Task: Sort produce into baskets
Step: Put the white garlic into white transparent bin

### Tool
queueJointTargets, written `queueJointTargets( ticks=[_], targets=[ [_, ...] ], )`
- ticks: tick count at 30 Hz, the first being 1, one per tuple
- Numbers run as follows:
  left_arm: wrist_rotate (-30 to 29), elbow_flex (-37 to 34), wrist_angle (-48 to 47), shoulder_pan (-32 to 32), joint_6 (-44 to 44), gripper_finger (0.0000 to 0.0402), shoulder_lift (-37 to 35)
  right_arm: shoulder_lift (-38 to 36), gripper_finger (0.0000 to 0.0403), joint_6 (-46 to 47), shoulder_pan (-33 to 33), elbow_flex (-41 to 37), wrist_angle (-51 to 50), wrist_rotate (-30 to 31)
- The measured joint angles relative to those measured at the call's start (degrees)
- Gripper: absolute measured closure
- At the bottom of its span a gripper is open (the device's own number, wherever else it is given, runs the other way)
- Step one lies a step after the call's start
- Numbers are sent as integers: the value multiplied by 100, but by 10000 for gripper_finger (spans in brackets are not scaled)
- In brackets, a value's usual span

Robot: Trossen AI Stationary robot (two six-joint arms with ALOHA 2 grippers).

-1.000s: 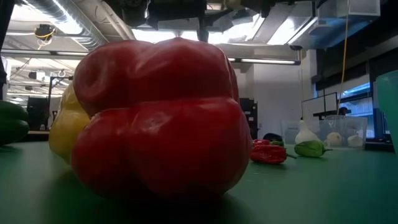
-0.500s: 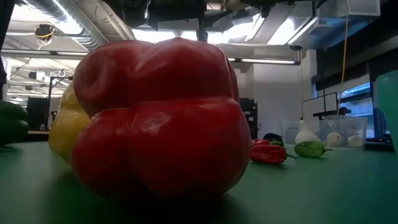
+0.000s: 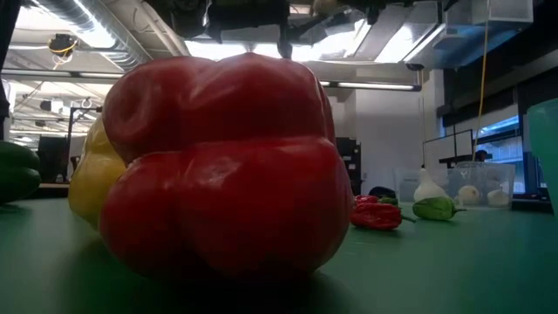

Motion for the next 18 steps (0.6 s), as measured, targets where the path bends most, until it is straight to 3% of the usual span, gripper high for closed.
queueJointTargets(
  ticks=[4, 9, 14, 18],
  targets=[
    [287, 0, -125, -10, 334, 127, -2, 0, 364, -2, -4, 0, 9, 128],
    [287, 0, -1206, 104, 713, 97, 2, -83, 364, -4, -4, 0, -52, 697],
    [276, -1, -2501, 325, 949, 94, 10, -426, 364, 16, -226, 7, -1062, 2204],
    [359, -2, -2508, 507, 836, 93, 2, -620, 363, 673, -470, 9, -2818, 3271]
  ],
)
